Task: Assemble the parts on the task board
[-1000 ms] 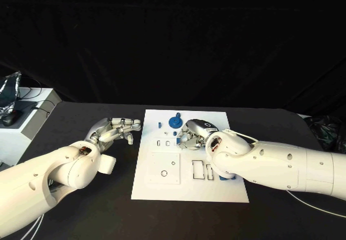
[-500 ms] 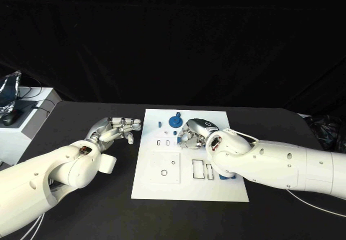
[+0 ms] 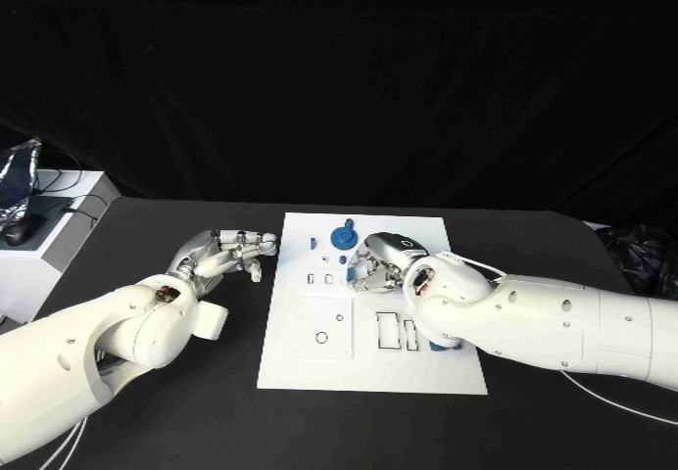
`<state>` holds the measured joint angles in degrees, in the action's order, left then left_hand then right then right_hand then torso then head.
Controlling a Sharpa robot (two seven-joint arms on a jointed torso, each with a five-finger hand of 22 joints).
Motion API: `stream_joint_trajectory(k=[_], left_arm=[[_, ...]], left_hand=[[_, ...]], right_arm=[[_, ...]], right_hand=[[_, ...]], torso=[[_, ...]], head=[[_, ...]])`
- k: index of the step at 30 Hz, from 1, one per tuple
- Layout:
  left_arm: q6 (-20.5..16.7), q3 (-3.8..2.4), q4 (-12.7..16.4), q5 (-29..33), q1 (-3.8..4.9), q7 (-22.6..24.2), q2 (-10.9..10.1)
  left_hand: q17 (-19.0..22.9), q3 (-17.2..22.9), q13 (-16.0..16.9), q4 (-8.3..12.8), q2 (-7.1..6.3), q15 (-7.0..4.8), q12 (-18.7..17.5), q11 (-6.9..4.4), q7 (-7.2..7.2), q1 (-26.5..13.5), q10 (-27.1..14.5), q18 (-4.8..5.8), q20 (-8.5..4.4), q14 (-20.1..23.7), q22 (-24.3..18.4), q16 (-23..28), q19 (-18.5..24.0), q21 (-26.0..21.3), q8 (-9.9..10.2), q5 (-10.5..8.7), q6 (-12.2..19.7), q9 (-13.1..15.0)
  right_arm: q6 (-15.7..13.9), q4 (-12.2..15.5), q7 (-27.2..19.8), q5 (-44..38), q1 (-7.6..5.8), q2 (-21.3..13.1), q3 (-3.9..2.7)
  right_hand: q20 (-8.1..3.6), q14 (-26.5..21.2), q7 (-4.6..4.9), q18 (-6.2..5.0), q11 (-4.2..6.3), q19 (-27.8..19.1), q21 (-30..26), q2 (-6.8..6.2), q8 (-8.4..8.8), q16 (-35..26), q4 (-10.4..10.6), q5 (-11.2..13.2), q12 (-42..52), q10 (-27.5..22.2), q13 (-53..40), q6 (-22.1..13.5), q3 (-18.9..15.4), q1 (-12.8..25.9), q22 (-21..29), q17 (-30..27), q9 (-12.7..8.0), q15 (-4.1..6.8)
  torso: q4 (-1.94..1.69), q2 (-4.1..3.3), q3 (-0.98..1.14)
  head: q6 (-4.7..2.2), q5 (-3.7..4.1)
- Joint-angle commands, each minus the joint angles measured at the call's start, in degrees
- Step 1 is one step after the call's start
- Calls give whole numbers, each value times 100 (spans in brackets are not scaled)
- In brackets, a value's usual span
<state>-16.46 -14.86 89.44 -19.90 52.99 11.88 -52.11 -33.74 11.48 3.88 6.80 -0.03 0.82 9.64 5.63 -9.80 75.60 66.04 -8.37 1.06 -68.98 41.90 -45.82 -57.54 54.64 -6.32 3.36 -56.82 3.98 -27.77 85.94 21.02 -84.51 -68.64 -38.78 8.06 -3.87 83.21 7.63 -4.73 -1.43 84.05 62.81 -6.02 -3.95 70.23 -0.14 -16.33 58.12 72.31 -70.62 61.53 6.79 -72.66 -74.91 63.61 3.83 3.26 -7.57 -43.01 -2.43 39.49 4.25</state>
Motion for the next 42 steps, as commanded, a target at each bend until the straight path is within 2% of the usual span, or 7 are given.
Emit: stream_joint_trajectory(k=[1,13,23,27,30,36,42], left_arm=[[112,-4,9,5,-2,19,11],[162,-4,0,-28,-4,-36,14],[359,-4,-38,-650,-1,-747,45],[449,-5,-36,-987,5,-1226,74],[610,-7,-66,-1406,49,-1842,167],[1134,-5,-288,-2069,290,-2843,479],[1422,72,-576,-2815,575,-3580,880]], left_hand=[[1,25,-4,-20,8,14,37,-9,-17,0,-47,-120,-3,8,5,-35,-26,19,-20,-27,19,2],[5,1,-5,-31,-18,21,31,-1,-17,-30,-65,-119,-1,12,11,-37,-25,15,-13,-28,40,-1],[-17,-564,209,-590,-250,-28,489,-108,44,-659,273,-118,-7,-82,8,-102,-82,7,-58,-31,32,19],[-184,-711,736,-939,-255,-122,1282,-231,143,-855,295,-86,-99,-177,83,-321,-167,114,-248,-26,-155,49],[-675,-659,1997,-1116,-199,-271,2855,-388,311,-889,-294,-27,-255,-213,230,-904,-205,302,-652,-61,-283,242],[-1064,-623,2634,-1411,-254,-338,3650,-495,469,-1139,-322,90,-310,-403,1169,-1362,-820,1091,-1256,-10,-315,741],[-1831,945,2962,-1552,-764,-426,3878,-613,610,-1483,-263,157,-374,-702,1795,-1810,-1182,1568,-1866,-19,-88,1679]], right_arm=[[78,-1,-66,-64,4,5,0],[-249,95,-123,-30,4,-74,1],[-1033,505,-846,1143,-135,-531,-73],[-1043,615,-1278,1976,-295,-716,-98],[-939,663,-1448,2369,-423,-886,-121],[-687,535,-1508,2830,-538,-1039,-138],[-512,300,-1511,3113,-568,-1063,-142]], right_hand=[[44,5,1,-60,6,307,-17,-58,17,-23,38,20,-28,-54,20,-45,-5,4,-859,-6,-1,-54],[94,-2,111,-88,-75,303,-83,-263,27,-44,209,68,-177,-234,240,-451,-114,12,-847,-15,-4,-115],[143,-13,145,-131,-113,302,-186,-538,22,-78,1076,-73,-115,-381,507,-572,-604,-109,-830,-58,6,-147],[117,-17,88,-128,-74,294,-233,-368,-8,-112,1002,-141,-84,-397,532,-402,-622,36,-820,-102,10,-117],[85,-26,-22,-134,-11,276,-353,-228,-176,-185,928,-558,-56,-401,525,-145,-716,247,-791,-183,54,-69],[-40,-5,-213,-62,122,296,-325,18,-570,-192,768,-1060,39,-304,429,107,-1075,512,-802,-171,519,39],[-88,7,-276,-28,162,302,-317,163,-785,-189,748,-1292,26,-259,357,-31,-1212,672,-805,-141,1340,68]], torso=[[-2,-1,0],[-6,4,1],[33,30,19],[68,57,44],[85,92,69],[142,152,120],[171,214,170]], head=[[10,9],[11,6],[-53,-38],[-92,-46],[-83,-69],[-87,-118],[-72,-162]])
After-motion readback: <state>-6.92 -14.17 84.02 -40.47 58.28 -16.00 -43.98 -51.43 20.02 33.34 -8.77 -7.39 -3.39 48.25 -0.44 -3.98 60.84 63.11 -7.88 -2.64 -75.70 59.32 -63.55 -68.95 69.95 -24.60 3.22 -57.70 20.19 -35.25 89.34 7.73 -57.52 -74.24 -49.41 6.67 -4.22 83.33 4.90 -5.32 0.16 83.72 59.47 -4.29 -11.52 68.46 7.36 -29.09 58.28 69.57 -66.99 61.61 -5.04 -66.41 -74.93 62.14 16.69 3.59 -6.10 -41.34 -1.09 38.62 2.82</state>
